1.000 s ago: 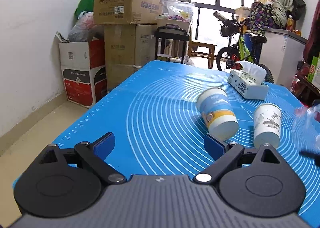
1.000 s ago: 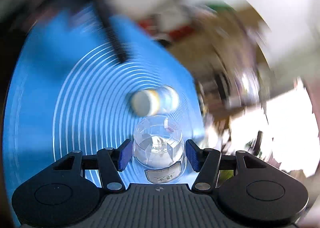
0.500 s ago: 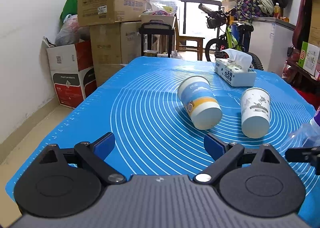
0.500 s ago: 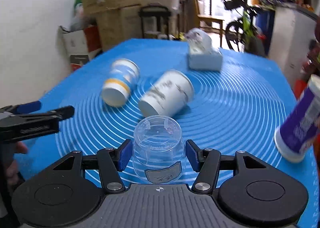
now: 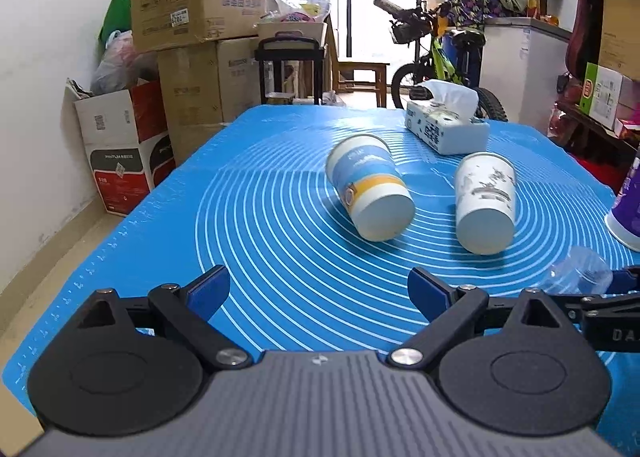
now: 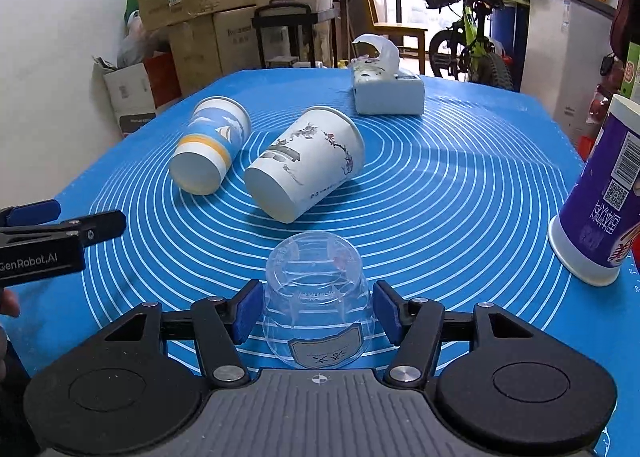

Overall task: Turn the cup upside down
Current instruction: 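Turn the clear cup rim-down with the right gripper and lower it onto the mat, then open the right gripper and pull it back from the cup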

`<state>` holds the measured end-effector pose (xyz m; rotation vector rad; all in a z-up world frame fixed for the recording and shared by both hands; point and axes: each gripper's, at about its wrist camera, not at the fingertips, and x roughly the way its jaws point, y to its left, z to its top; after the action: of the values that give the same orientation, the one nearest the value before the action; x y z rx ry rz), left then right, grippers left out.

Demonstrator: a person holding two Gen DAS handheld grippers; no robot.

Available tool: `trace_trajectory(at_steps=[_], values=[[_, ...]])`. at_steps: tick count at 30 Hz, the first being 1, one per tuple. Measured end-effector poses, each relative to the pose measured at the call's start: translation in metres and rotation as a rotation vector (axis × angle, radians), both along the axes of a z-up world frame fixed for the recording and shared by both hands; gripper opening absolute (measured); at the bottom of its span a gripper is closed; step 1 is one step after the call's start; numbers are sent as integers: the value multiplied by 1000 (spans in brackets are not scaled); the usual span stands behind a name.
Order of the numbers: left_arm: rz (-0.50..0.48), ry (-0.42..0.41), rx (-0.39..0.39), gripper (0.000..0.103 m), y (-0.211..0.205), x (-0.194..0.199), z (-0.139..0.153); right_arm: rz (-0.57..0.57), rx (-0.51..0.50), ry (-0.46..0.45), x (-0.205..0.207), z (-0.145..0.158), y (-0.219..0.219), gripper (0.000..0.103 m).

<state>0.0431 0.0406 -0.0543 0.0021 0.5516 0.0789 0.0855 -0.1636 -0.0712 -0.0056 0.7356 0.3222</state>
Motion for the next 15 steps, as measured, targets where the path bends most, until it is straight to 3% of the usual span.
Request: trace_trajectory(at_steps=[6,10,15], values=[[1,-6,29,95,-11,-15,15,-23,27,-39,-15,13,-8,81],[-17,37,-8,95,-19,-26,18,-70,57,-33,-36,25,-18,98],[-62,53,12,95,-36,-44,17,-101,57,-48,-68,32,-31,99]])
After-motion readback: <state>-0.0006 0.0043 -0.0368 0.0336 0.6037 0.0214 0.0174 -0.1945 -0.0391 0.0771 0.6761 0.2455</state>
